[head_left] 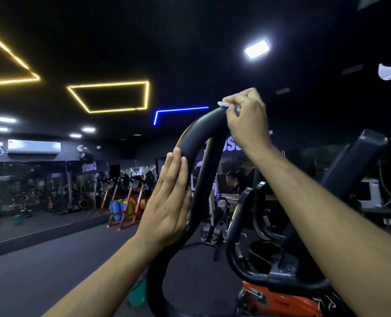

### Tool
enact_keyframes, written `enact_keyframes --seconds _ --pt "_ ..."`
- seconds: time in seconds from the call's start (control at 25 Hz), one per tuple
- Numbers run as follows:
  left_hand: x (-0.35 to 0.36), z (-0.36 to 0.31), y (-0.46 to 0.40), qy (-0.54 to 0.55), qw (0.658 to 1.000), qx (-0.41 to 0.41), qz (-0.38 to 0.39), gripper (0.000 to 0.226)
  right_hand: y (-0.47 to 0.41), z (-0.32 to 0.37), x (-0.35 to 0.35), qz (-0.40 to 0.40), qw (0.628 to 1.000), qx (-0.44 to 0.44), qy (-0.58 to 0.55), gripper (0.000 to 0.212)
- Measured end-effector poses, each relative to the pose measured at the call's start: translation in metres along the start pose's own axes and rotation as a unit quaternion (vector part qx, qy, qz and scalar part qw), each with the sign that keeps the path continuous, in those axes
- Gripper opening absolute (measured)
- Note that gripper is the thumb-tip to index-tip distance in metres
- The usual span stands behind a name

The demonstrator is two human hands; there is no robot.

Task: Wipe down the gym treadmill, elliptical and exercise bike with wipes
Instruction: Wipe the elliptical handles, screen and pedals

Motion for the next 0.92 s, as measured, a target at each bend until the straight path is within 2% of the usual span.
enact_keyframes --seconds 0.12,0.2,0.32,0.4,0.56,0.68,0.8,0.92 --pt "0.000 0.002 0.007 0.014 1.000 -0.016 -0.014 0.055 0.024 0.035 0.002 0.003 0.999 -0.043 -0.029 0.028" --pt "0.001 0.002 0.010 0.027 0.999 -0.020 -0.018 0.056 0.051 0.067 0.004 0.009 0.991 -0.125 -0.055 0.026" --pt "0.002 0.004 0.015 0.041 0.998 -0.037 -0.015 0.059 0.077 0.083 0.003 0.073 0.968 -0.233 -0.063 0.026" --pt "0.004 0.005 0.020 0.031 0.999 -0.040 -0.009 0.060 0.060 0.057 -0.001 0.048 0.973 -0.223 -0.039 0.029" --pt "0.005 0.005 0.023 0.022 0.999 -0.042 -0.005 0.059 0.015 -0.005 -0.011 -0.020 0.997 -0.078 -0.002 0.031" --pt "0.005 0.005 0.023 0.027 0.998 -0.049 -0.006 0.059 0.022 0.007 -0.006 -0.043 0.998 -0.037 -0.035 0.028" --pt "0.006 0.006 0.026 0.038 0.998 -0.053 -0.007 0.060 0.059 0.052 0.002 -0.031 0.991 -0.107 -0.075 0.028" --pt "0.007 0.007 0.028 0.043 0.997 -0.062 -0.011 0.061 0.082 0.067 0.000 0.021 0.973 -0.213 -0.089 0.029"
Point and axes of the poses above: each hand's wrist, its own y-axis away from the middle knuckle, its own x-axis out of the palm, z = x × y, the point moved 3 cm from there along -y, towards the middle knuckle, and after that the axes turned 6 degrees about -x, right-handed, at the moved point
